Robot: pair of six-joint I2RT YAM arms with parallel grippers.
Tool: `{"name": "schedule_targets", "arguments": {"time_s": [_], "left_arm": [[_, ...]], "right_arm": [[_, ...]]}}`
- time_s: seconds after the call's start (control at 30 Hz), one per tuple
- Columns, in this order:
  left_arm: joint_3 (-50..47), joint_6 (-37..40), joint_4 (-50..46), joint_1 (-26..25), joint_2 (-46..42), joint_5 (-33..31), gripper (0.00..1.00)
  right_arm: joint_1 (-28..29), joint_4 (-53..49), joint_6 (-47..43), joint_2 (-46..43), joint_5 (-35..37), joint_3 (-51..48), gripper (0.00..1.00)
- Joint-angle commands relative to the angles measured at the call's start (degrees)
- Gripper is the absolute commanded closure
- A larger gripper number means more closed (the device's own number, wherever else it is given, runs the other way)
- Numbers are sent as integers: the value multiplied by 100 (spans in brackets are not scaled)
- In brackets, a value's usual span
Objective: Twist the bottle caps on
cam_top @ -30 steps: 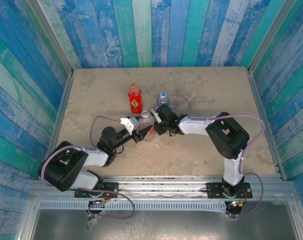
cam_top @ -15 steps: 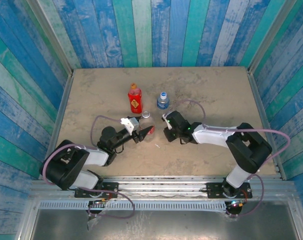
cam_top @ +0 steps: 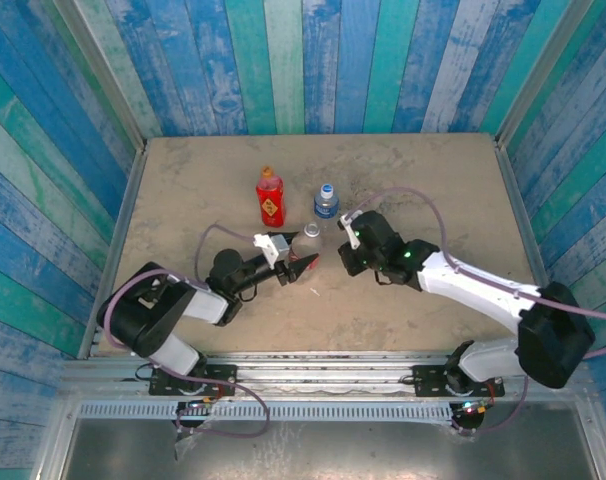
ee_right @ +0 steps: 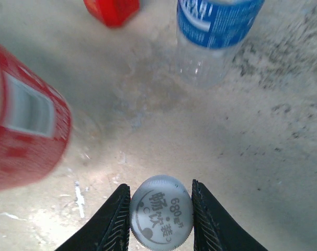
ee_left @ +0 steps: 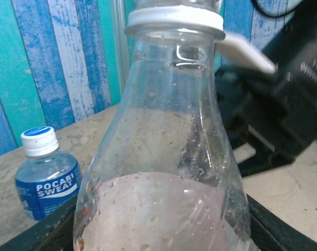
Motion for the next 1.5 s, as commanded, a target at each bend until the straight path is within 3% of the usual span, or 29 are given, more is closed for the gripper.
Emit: {"name": "schedule_targets", "arguments": {"time_s": [0.0, 0.23, 0.33, 0.63, 0.93, 1.07, 1.47], "left_arm": [[64, -380, 51, -69, 352, 355, 37], [457, -579, 197, -238, 572, 511, 38], [494, -963, 746, -256, 732, 555, 38], [489, -1251, 1569, -275, 1454, 468, 40], [396, -527, 533, -275, 1097, 351, 39], [364, -469, 508, -271, 1072, 349, 39], [308, -359, 349, -275, 1017, 305, 39]], "right_arm": [[-11, -808, -123, -293, 30, 424, 70], [-24, -1352, -367, -691, 289, 1088, 70], [-10, -1387, -458, -858, 360, 1217, 70], [-20, -1580, -596, -786, -35, 1883, 70], [-11, -1775, -752, -216, -905, 2539, 69], [-11, -1849, -769, -8, -1263, 2782, 69], [-8, -2301, -743, 153, -1392, 2859, 69]]}}
